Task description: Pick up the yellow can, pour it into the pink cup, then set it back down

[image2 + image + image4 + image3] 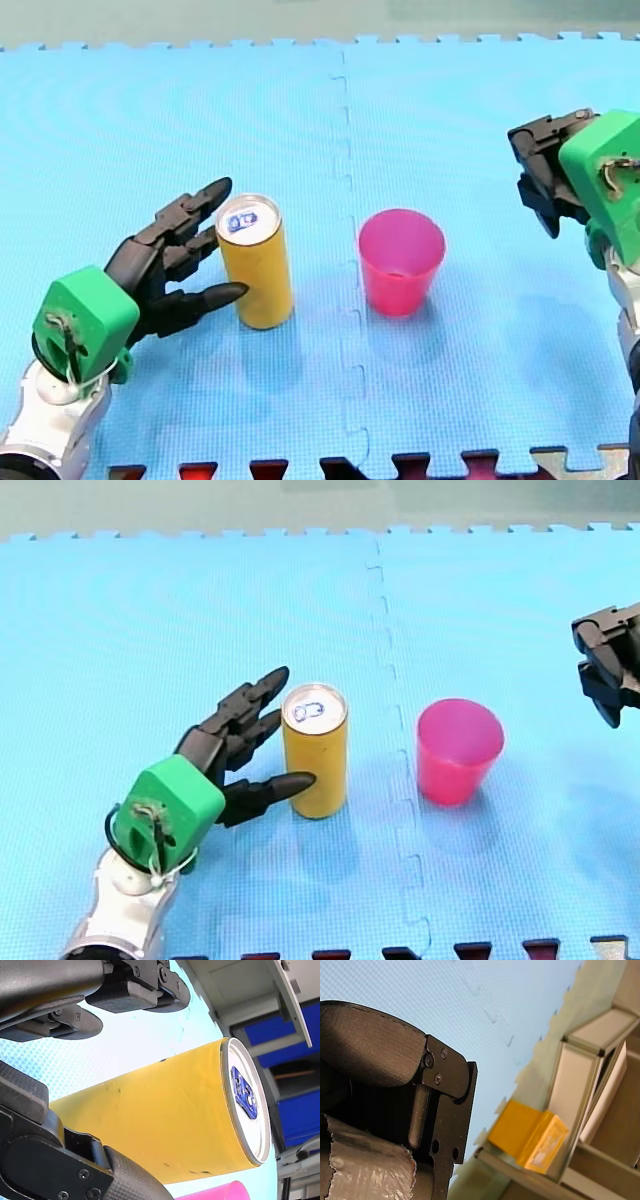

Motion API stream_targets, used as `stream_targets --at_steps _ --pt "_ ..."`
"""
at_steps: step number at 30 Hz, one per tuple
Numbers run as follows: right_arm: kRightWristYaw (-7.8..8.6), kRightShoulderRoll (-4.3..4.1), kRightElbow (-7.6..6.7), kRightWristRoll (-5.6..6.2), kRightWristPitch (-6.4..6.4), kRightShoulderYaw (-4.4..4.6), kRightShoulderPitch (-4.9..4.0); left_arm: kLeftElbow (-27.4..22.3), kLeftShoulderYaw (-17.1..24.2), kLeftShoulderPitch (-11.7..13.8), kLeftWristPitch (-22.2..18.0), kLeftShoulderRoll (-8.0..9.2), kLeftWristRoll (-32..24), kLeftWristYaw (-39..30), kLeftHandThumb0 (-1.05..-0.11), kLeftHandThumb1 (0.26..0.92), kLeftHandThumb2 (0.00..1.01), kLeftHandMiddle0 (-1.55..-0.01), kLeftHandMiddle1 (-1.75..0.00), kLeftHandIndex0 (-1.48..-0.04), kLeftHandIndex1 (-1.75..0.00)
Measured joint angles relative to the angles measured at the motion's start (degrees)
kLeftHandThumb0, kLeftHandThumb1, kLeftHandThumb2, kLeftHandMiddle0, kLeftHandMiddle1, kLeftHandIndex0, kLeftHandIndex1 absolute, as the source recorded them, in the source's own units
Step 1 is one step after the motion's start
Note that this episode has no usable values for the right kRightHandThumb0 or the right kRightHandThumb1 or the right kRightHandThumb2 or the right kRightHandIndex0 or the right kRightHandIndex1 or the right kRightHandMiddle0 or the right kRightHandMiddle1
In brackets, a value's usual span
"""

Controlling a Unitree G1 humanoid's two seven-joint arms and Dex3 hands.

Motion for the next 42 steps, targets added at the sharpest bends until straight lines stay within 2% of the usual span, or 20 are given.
stream_targets --at_steps 6,22,32,42 --pt "0.64 0.01 0.00 0.21 -0.49 -0.19 0.05 -0.14 -0.23 -0.02 0.31 -0.01 0.44 0.24 -0.965 0.696 0.00 -0.33 0.00 -0.27 0.00" --pt "0.31 0.21 -0.01 0.22 -0.92 -0.36 0.53 0.37 -0.56 -0.16 1.08 -1.12 0.40 -0.22 -0.965 0.693 0.00 -0.32 0.00 -0.26 0.00" --pt "0.27 0.35 0.00 0.22 -1.00 -0.37 0.58 2.10 -1.29 -1.81 1.51 -2.63 1.02 0.99 -0.944 0.689 0.00 -0.32 0.00 -0.27 0.00" --pt "0.35 0.37 0.02 0.24 -1.01 -0.47 0.80 3.46 -1.84 -2.94 1.23 -3.04 2.10 3.05 -0.939 0.693 0.00 -0.33 0.00 -0.28 0.00"
